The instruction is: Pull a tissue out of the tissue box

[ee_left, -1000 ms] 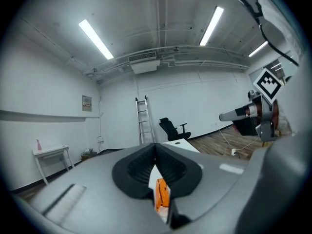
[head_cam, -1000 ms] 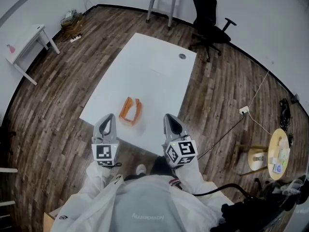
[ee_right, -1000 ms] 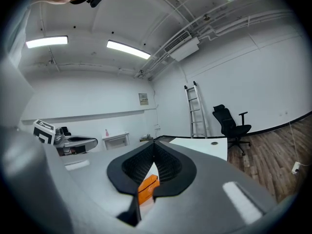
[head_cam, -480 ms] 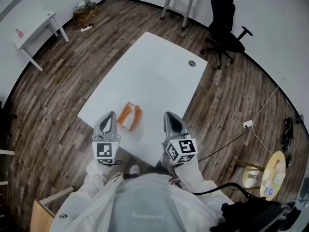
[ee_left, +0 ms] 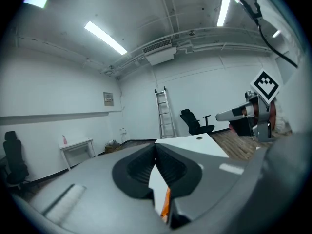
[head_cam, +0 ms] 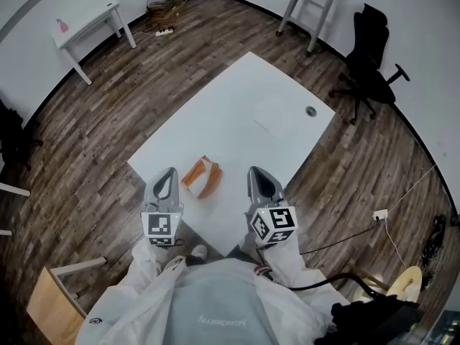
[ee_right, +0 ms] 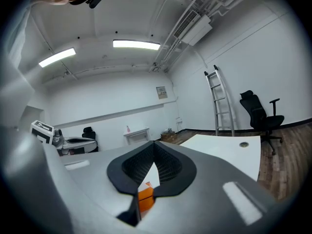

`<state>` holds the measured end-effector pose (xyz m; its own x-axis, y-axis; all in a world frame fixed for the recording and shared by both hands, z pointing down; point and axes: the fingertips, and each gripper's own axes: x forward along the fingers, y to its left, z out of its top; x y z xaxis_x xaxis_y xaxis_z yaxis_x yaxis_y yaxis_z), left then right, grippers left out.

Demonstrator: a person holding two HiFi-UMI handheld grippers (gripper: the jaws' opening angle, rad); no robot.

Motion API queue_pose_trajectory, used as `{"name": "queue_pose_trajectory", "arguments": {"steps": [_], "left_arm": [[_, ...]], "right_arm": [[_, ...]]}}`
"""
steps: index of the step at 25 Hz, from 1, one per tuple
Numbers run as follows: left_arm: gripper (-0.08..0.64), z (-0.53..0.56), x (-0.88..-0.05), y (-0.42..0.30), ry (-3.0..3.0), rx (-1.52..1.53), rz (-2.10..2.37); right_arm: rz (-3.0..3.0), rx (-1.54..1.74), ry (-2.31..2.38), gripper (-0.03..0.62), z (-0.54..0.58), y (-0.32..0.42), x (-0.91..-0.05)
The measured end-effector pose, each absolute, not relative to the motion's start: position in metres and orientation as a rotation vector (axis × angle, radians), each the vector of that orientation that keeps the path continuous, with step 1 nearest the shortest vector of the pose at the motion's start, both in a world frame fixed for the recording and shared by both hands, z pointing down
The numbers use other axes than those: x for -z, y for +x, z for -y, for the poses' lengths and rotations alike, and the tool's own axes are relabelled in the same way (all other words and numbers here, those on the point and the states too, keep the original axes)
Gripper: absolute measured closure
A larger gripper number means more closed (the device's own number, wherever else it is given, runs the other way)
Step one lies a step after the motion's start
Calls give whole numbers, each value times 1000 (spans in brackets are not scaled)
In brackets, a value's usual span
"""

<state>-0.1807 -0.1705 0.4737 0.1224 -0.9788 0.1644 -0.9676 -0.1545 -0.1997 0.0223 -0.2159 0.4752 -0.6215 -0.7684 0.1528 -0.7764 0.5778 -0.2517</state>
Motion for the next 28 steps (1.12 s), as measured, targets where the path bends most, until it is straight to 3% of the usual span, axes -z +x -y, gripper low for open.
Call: {"name": "queue_pose_trajectory", "arguments": {"steps": [28], "left_arm": [[560, 187, -503, -156, -2371, 607, -2051]], "right_arm": [[2791, -585, 1206, 591, 228, 24, -497]]}}
